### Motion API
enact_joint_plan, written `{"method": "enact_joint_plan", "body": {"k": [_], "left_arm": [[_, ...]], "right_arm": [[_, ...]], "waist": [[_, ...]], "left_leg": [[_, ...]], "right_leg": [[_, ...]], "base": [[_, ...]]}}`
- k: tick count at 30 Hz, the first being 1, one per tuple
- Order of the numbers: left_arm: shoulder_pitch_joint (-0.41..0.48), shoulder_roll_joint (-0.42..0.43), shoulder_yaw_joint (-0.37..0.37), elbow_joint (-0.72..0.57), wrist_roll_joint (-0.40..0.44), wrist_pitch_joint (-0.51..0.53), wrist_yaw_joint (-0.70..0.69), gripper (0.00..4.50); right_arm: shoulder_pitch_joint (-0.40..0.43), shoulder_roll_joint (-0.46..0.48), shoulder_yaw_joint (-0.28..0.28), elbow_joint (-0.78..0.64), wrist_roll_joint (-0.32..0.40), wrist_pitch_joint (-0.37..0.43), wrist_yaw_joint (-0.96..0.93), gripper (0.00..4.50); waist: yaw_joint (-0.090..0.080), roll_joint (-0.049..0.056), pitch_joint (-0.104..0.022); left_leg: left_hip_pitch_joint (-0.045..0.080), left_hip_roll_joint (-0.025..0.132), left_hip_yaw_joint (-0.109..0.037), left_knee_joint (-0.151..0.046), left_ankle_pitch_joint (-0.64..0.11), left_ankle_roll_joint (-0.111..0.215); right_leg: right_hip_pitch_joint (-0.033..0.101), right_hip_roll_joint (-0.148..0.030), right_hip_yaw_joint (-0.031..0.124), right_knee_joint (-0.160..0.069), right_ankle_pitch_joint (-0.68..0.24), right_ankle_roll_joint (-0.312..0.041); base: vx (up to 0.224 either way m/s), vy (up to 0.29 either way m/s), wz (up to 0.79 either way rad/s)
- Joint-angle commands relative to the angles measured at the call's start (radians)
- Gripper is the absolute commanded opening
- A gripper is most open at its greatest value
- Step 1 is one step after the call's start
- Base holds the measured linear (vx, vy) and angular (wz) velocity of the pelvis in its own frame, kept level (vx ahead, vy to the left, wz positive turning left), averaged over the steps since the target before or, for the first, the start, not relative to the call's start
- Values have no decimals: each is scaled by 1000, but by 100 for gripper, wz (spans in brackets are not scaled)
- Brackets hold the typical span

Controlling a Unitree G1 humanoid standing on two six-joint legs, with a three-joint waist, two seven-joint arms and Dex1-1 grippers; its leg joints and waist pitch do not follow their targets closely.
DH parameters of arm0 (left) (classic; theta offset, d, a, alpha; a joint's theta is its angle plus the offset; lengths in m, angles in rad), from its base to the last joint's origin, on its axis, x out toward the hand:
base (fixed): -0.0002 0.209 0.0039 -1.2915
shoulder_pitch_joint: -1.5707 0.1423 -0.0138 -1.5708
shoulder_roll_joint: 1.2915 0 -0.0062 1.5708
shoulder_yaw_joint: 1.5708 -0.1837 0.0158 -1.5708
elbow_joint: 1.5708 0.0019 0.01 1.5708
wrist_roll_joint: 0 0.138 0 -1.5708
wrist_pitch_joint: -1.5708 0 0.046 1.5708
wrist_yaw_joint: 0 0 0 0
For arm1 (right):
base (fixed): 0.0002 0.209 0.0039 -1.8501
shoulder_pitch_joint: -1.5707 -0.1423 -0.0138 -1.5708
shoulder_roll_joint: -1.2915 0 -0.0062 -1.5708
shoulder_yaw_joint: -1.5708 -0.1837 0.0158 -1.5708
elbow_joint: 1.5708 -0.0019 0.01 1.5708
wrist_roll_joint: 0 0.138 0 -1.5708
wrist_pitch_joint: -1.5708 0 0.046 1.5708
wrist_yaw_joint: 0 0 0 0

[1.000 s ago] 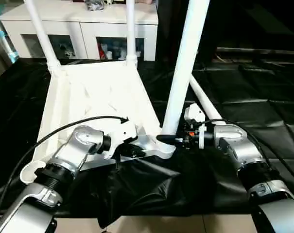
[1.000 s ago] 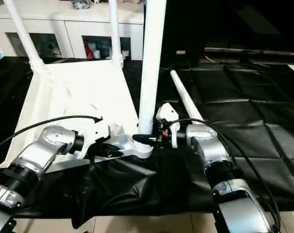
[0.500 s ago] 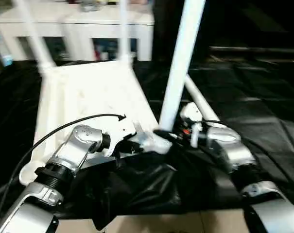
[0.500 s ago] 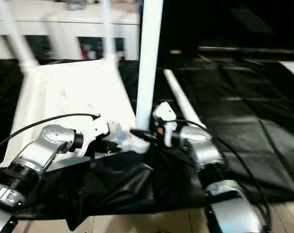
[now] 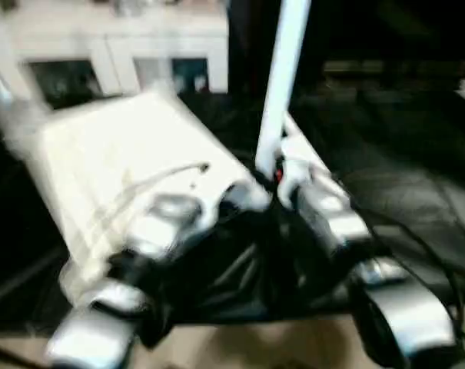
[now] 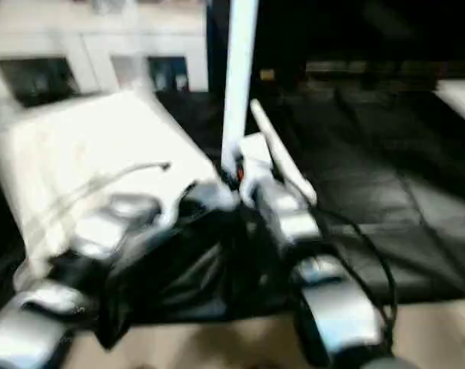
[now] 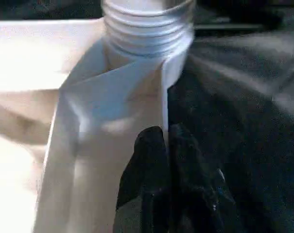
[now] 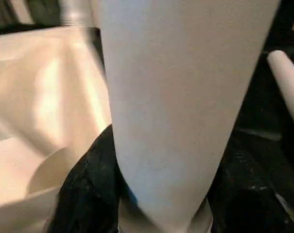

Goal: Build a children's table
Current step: Insert table leg to table base

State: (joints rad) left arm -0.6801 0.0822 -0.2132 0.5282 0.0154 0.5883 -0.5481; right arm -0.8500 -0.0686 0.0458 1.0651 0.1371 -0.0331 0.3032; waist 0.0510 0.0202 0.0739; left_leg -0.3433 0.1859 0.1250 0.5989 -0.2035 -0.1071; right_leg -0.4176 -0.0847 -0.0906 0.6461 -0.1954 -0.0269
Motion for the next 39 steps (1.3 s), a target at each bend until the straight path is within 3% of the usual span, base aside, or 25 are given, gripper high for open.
{"method": "enact_joint_plan", "body": {"k": [1, 2, 3, 4, 7, 8, 10, 11, 16, 24, 26, 29, 30, 32, 34, 36, 39], "left_arm": [[-31, 21, 33, -44, -14, -12, 6, 0], [-31, 21, 33, -44, -14, -12, 6, 0], [-31, 21, 33, -44, -14, -12, 6, 0], [-31, 21, 33, -44, -14, -12, 6, 0], [-27, 3, 29, -45, -7, -7, 32, 0], [-23, 2, 29, -43, -6, -13, 37, 0], [-19, 7, 30, -42, -4, -19, 43, 0], [-21, 8, 37, -41, -3, -11, 54, 0], [-15, 2, 46, -49, 4, -4, 64, 0], [-7, 8, 37, -55, -8, -7, 79, 0], [-7, 10, 37, -55, -9, -10, 77, 0], [-5, 13, 40, -57, -9, -14, 74, 0], [-1, 14, 39, -61, -8, -18, 71, 0], [0, 16, 36, -63, -9, -25, 65, 0], [7, 26, 22, -71, -11, -56, 35, 0], [14, 36, 7, -82, -10, -76, 8, 0], [30, 53, -13, -105, -15, -98, -39, 0]], "right_arm": [[77, 12, 11, 128, -22, 111, -24, 192], [77, 12, 11, 128, -22, 111, -24, 192], [77, 12, 11, 128, -22, 111, -24, 192], [77, 12, 11, 128, -22, 111, -24, 192], [67, 27, 16, 136, -28, 119, -29, 192], [61, 38, 27, 138, -36, 128, -10, 192], [52, 53, 44, 145, -50, 136, 23, 191], [44, 58, 44, 158, -56, 136, 30, 191], [31, 61, 55, 172, -73, 133, 49, 191], [15, 58, 61, 178, -109, 129, 49, 191], [11, 56, 58, 182, -112, 128, 52, 191], [6, 54, 51, 188, -112, 126, 61, 191], [5, 53, 41, 188, -110, 128, 66, 226], [3, 53, 34, 188, -111, 128, 68, 226], [-1, 52, 22, 186, -110, 124, 77, 264], [-5, 49, 20, 184, -108, 117, 85, 270], [-9, 42, 16, 175, -101, 100, 117, 299]], "waist": [[5, 7, -53], [-1, 7, -51], [-1, 3, -49], [2, 2, -52], [6, 6, -54], [7, -5, -56], [3, 4, -55], [1, 3, -57], [-10, 4, -55], [-13, -2, -60], [-14, -9, -61], [-14, -8, -61], [-14, -10, -63], [-14, -10, -63], [-14, -11, -65], [-13, -9, -68], [-15, -9, -71]], "left_leg": [[1, 12, 21, -68, -188, 67], [-3, 15, 24, -72, -249, 67], [-10, 16, 24, -77, -274, 65], [-7, 16, 25, -79, -270, 66], [-13, 19, 28, -85, -213, 72], [-16, 22, 29, -86, -195, 71], [-17, 30, 29, -92, -213, 60], [-19, 31, 28, -92, -217, 57], [-13, 30, 28, -94, -270, 47], [-15, 30, 30, -93, -241, 54], [-16, 31, 31, -92, -234, 56], [-15, 31, 32, -92, -231, 58], [-16, 31, 32, -91, -229, 58], [-16, 32, 32, -91, -225, 58], [-16, 32, 32, -91, -222, 58], [-16, 34, 31, -91, -213, 58], [-19, 36, 33, -89, -186, 61]], "right_leg": [[37, -44, 56, -123, -360, -152], [42, -46, 52, -133, -406, -176], [47, -45, 49, -139, -448, -159], [47, -48, 48, -145, -474, -140], [53, -49, 45, -148, -446, -130], [55, -50, 42, -144, -437, -132], [56, -50, 40, -144, -432, -132], [58, -51, 39, -144, -427, -132], [55, -56, 38, -153, -466, -128], [56, -57, 39, -153, -469, -121], [57, -58, 39, -153, -467, -120], [56, -58, 40, -152, -462, -122], [57, -58, 40, -152, -461, -122], [57, -59, 40, -150, -458, -123], [58, -59, 40, -150, -452, -124], [60, -61, 42, -147, -431, -131], [63, -59, 43, -137, -359, -159]], "base": [[6, -59, 20], [6, -59, 20], [0, 0, 0], [0, 0, 0], [0, 0, 0], [0, 0, 0], [0, 0, 0], [0, 0, 0], [0, 0, 0], [0, 0, 0], [0, 0, 0], [0, 0, 0], [0, 0, 0], [0, 0, 0], [0, 0, 0], [0, 0, 0], [0, 0, 0]]}}
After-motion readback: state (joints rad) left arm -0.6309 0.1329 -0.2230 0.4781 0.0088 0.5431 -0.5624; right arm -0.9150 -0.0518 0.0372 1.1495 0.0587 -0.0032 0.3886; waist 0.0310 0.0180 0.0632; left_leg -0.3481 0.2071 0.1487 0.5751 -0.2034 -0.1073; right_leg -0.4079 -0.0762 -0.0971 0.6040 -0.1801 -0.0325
